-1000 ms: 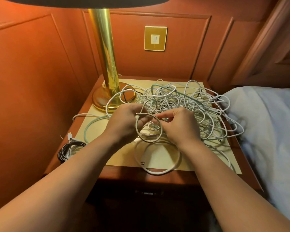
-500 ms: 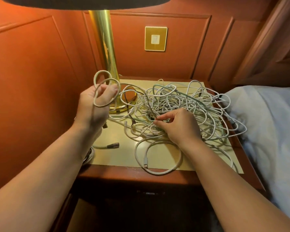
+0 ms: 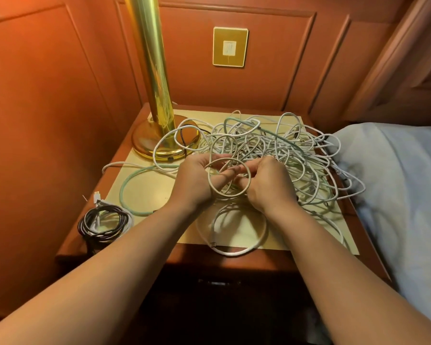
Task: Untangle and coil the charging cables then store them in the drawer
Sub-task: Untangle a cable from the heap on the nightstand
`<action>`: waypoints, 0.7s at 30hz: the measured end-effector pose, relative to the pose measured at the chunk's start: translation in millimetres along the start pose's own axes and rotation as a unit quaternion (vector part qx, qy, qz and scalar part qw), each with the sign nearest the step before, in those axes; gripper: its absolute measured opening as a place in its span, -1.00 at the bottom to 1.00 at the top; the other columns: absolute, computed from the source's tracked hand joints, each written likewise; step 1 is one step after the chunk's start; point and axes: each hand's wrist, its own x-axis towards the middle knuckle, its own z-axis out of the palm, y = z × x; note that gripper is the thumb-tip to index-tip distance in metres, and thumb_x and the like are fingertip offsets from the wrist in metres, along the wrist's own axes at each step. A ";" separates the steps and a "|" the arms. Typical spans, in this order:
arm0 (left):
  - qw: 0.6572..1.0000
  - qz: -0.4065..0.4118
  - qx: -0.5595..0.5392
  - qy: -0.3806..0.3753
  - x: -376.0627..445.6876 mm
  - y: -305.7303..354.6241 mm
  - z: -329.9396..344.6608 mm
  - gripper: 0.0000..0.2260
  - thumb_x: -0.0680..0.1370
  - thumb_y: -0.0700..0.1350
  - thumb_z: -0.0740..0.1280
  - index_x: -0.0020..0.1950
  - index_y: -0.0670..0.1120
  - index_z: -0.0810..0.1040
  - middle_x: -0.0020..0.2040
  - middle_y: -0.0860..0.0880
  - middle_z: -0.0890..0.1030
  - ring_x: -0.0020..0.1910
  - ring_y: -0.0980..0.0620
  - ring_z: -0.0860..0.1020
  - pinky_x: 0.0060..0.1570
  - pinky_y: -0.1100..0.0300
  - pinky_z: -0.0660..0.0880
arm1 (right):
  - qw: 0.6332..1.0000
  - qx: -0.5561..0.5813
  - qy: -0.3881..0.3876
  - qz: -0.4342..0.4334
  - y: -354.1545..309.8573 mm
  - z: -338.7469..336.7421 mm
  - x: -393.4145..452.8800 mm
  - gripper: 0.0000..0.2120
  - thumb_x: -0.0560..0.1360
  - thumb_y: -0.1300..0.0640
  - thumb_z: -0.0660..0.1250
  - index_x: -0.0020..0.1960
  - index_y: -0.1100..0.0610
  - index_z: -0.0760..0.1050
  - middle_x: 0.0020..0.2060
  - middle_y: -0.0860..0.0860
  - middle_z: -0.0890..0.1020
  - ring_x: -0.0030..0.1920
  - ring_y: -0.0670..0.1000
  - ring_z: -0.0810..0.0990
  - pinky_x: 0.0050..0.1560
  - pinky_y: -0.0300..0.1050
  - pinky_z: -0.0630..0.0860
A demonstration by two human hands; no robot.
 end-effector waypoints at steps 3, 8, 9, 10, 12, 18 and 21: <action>0.999 0.024 0.026 -0.004 0.8 -1.2 4.1 -0.96 0.50 -0.17 0.53 -0.06 -0.06 0.75 -0.18 0.02 0.74 -0.19 0.15 0.68 -0.20 0.26 0.53 | 0.999 -0.030 -0.006 -0.021 0.4 -3.8 -4.0 -0.84 0.45 0.04 0.55 0.03 -0.09 0.75 -0.11 -0.01 0.76 -0.04 0.12 0.70 -0.02 0.02 0.65; 0.999 0.026 0.016 0.019 3.2 6.6 1.9 -0.90 0.54 -0.23 0.50 -0.12 -0.04 0.71 -0.21 0.02 0.72 -0.21 0.16 0.67 -0.16 0.23 0.56 | 1.000 0.011 0.012 -0.011 0.5 -3.2 -5.7 -0.84 0.42 -0.01 0.60 0.00 -0.09 0.75 -0.17 -0.04 0.75 -0.15 0.05 0.70 -0.09 -0.01 0.65; 0.999 0.021 -0.013 0.030 4.7 10.9 -0.2 -0.94 0.54 -0.25 0.49 -0.08 -0.10 0.71 -0.18 -0.02 0.73 -0.19 0.15 0.67 -0.13 0.23 0.57 | 1.000 0.022 0.016 -0.008 0.6 -2.9 -5.6 -0.84 0.42 -0.05 0.60 -0.01 -0.12 0.75 -0.21 -0.09 0.73 -0.22 -0.01 0.68 -0.17 -0.06 0.62; 0.998 0.019 -0.051 0.041 6.3 16.0 -3.4 -0.96 0.54 -0.28 0.48 -0.03 -0.19 0.71 -0.16 -0.05 0.72 -0.18 0.16 0.68 -0.12 0.26 0.57 | 0.999 0.026 0.018 -0.007 0.5 -3.3 -5.9 -0.84 0.42 -0.10 0.60 -0.01 -0.15 0.75 -0.25 -0.14 0.70 -0.28 -0.07 0.63 -0.24 -0.12 0.55; 0.989 0.018 -0.130 0.062 9.1 25.4 -12.0 -0.85 0.55 -0.33 0.45 0.07 -0.38 0.64 -0.11 -0.12 0.69 -0.23 0.24 0.65 -0.18 0.39 0.53 | 0.999 0.027 0.020 -0.004 0.3 -5.4 -6.5 -0.84 0.42 -0.15 0.59 -0.02 -0.18 0.74 -0.25 -0.18 0.66 -0.31 -0.13 0.58 -0.28 -0.15 0.45; 0.975 0.030 -0.194 0.103 12.0 34.8 -41.0 -0.71 0.60 -0.16 0.42 0.19 -0.38 0.59 -0.40 0.18 0.56 -0.42 0.28 0.50 -0.34 0.41 0.40 | 1.000 0.002 0.022 -0.001 -1.7 -8.3 -6.1 -0.82 0.44 -0.22 0.55 -0.01 -0.18 0.75 -0.10 -0.15 0.74 -0.25 -0.10 0.63 -0.25 -0.13 0.57; 0.968 0.026 -0.214 0.132 13.0 44.2 -59.2 -0.70 0.64 -0.19 0.36 0.28 -0.37 0.56 -0.44 0.22 0.52 -0.44 0.30 0.46 -0.34 0.44 0.36 | 0.999 -0.007 0.035 -0.009 -3.6 -8.9 -6.9 -0.82 0.45 -0.25 0.54 -0.03 -0.21 0.74 0.01 -0.12 0.76 -0.24 -0.08 0.65 -0.31 -0.18 0.49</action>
